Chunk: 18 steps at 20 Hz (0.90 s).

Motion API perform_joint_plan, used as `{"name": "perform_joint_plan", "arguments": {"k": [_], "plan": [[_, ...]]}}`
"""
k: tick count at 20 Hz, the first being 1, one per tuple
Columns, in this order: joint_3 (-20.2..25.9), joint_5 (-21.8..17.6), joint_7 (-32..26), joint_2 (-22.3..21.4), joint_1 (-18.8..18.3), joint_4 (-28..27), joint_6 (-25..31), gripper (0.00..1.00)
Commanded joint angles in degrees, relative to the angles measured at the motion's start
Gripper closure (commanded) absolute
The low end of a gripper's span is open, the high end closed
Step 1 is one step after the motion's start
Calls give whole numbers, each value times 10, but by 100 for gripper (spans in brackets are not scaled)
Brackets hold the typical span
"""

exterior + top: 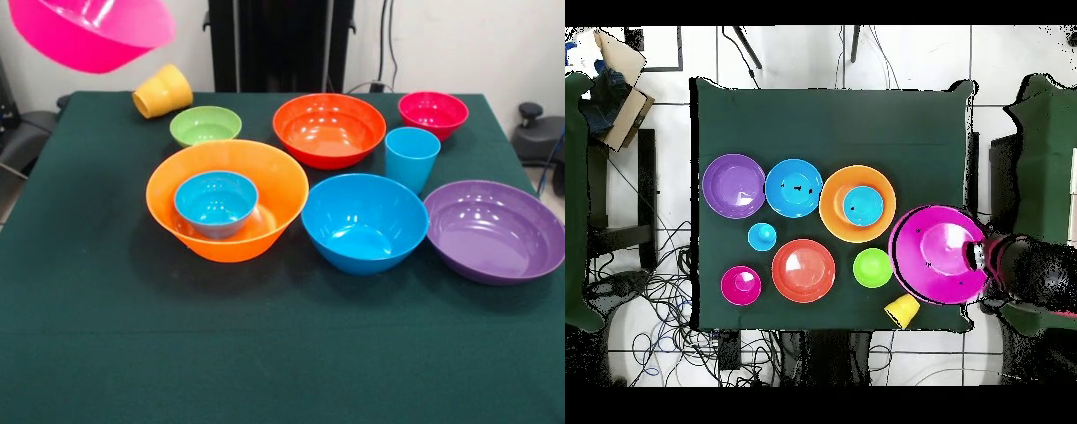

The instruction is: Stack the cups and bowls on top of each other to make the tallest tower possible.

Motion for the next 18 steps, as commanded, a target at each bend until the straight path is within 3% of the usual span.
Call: {"name": "perform_joint_plan", "arguments": {"k": [1, 11, 18], "plan": [[-26, -13, 25, 23, 63, -26, 29, 100], [-69, -25, 101, 47, 121, -1, -52, 100], [-100, -22, 121, 52, 152, 5, -80, 100]]}}
